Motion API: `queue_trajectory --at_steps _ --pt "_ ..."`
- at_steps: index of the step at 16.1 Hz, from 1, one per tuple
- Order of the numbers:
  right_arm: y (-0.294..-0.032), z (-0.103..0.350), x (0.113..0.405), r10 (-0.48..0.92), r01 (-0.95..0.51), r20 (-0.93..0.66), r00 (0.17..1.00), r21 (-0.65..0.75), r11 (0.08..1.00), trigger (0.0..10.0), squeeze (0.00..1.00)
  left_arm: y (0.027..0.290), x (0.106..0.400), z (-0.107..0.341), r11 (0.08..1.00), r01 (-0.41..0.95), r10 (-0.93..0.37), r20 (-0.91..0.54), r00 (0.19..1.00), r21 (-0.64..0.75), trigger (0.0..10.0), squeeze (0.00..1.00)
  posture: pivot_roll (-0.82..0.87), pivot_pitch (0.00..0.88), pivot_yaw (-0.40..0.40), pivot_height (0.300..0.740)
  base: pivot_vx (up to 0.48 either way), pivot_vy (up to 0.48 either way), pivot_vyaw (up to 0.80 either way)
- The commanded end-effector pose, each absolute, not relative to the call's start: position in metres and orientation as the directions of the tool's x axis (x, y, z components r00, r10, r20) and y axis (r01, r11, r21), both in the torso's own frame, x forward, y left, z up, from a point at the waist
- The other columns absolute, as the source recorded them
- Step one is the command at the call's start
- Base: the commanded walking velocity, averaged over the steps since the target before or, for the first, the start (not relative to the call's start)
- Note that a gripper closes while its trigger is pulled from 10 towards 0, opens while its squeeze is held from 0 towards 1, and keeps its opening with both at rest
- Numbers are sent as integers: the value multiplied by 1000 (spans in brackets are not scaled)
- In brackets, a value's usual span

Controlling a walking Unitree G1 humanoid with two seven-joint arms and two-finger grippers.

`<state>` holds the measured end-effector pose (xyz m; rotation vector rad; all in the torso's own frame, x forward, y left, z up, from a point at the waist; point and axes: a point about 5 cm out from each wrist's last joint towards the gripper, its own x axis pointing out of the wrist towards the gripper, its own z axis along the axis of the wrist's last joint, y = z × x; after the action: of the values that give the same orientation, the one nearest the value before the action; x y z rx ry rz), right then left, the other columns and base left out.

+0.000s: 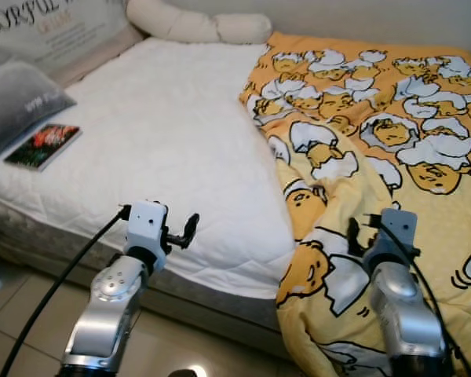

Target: Clean up the room

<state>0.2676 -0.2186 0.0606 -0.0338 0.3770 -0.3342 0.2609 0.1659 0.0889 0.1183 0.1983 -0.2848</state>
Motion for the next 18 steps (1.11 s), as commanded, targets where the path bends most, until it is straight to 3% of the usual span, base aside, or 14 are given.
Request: queue_trajectory --at_steps 1,3,7,8,11,13,18 --pt "-222 60 271 -330 312 -376 866 -109 944 10000 1000 164 260 90 940 330 -304 -218 927 91 10000 0 102 0 54 740 0 0 0" --pt "-252 52 278 -414 361 -426 804 -203 910 10000 1000 162 260 93 883 461 -429 -241 870 91 10000 0 112 0 52 740 0 0 0" --pt "-292 41 275 -461 451 -517 721 -155 879 10000 1000 163 258 96 773 624 -575 -292 764 111 10000 0 108 0 51 740 0 0 0" --pt "-295 37 272 -453 454 -534 714 -140 880 10000 0 163 258 96 764 635 -582 -300 756 116 10000 0 107 0 54 740 0 0 0" --pt "-307 20 262 -438 494 -606 665 -83 865 10000 0 161 258 96 741 662 -608 -308 732 111 10000 0 106 0 59 740 0 0 0" --pt "-304 9 259 -343 528 -660 668 95 844 0 0 157 257 97 709 698 -643 -315 698 98 10000 0 115 0 67 740 0 0 0" --pt "-293 2 262 -267 470 -675 687 133 873 0 0 158 250 96 661 747 -686 -341 643 78 10000 0 119 0 72 740 0 0 0"
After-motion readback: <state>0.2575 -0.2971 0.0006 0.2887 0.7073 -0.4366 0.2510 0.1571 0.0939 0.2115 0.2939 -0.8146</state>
